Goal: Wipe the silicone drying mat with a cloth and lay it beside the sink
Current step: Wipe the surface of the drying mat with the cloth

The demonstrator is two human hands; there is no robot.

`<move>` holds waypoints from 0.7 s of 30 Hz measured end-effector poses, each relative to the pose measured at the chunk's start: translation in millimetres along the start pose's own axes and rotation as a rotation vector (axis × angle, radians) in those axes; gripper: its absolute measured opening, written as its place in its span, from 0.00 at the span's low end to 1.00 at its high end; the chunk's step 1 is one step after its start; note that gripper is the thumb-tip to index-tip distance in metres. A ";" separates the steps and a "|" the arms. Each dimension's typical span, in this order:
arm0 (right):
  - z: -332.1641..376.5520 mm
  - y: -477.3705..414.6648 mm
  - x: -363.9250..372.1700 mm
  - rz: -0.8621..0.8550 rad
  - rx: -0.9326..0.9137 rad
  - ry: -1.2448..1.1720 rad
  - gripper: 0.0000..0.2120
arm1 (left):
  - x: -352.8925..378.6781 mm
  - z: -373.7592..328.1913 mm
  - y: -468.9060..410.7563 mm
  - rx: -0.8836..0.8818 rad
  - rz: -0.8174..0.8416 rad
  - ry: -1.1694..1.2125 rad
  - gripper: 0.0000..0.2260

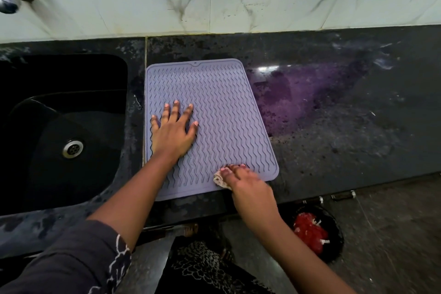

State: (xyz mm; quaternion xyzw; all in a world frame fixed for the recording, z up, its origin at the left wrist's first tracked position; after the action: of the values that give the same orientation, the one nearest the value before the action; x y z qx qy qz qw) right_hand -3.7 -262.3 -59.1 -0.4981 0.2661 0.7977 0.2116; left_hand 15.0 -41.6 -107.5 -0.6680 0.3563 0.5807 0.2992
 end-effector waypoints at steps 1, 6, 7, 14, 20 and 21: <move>-1.5 6.2 8.1 0.028 0.025 0.015 0.24 | 0.4 0.4 -0.1 -0.001 0.000 0.000 0.26; -4.5 18.7 15.3 0.022 0.220 0.037 0.25 | 1.1 0.7 -0.2 0.005 0.002 0.002 0.26; 1.4 18.1 18.4 0.051 0.250 0.057 0.25 | 0.5 0.2 -0.3 0.008 0.003 0.000 0.26; 16.3 10.5 -3.7 0.034 0.165 0.214 0.23 | 1.1 0.4 0.5 0.038 0.039 0.002 0.26; 30.1 -5.7 -4.2 0.197 0.062 -0.149 0.18 | 7.6 8.4 -6.1 0.081 0.255 0.154 0.25; 35.2 -11.7 -7.1 0.214 0.083 -0.271 0.19 | 6.1 12.2 -8.6 0.079 0.293 0.213 0.25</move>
State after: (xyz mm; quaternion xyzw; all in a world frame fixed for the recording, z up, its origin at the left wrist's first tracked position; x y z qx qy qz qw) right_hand -17.7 -231.5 -42.3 -0.3456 0.3193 0.8639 0.1800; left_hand 15.7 -27.6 -115.5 -0.6542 0.5021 0.5298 0.1979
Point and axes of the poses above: each hand's wrist, its own y-axis away from the middle knuckle, its own x-axis out of the palm, z = x × y, the point moved 7 cm from there along -y, towards the middle knuckle, and after that the axes turned 7 degrees about -y, right-handed, at the moved point
